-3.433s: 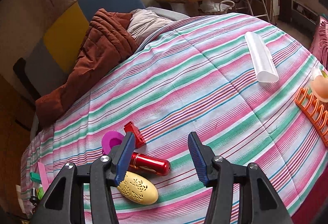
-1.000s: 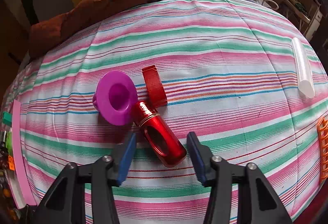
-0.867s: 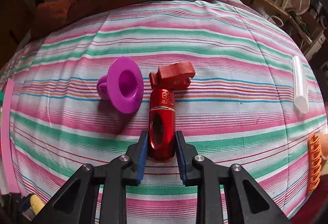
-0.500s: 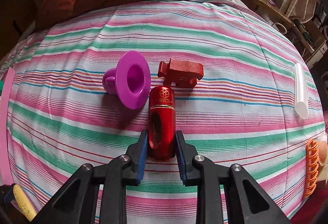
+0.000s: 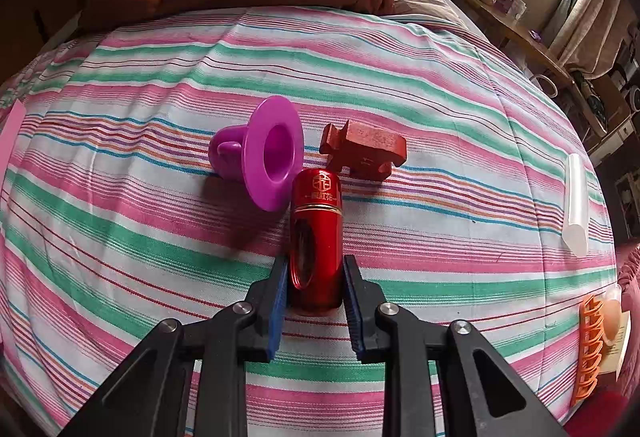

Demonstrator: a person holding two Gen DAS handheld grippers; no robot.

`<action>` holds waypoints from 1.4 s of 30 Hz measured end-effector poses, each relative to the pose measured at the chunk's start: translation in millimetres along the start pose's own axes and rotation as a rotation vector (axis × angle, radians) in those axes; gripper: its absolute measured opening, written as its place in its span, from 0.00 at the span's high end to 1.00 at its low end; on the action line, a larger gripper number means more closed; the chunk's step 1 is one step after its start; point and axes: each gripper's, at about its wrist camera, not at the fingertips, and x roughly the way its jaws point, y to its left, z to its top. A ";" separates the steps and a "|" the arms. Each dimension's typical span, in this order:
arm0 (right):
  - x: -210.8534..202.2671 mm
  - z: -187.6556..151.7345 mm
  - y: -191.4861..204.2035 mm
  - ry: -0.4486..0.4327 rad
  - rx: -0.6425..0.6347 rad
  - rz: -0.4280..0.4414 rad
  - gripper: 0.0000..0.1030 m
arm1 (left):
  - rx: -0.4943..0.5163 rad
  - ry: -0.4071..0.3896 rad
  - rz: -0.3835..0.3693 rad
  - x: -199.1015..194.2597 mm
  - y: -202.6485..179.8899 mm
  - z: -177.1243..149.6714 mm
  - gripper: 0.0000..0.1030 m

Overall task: Organize rigid objects
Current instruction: 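Grasp the red cylinder with the right tool while the left tool lifts the yellow oval, then carry the yellow oval into the tray and open the left tool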

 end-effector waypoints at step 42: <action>-1.3 -2.1 16.2 -0.032 -0.075 -0.078 0.76 | -0.315 0.001 0.303 -37.0 153.9 -39.7 0.26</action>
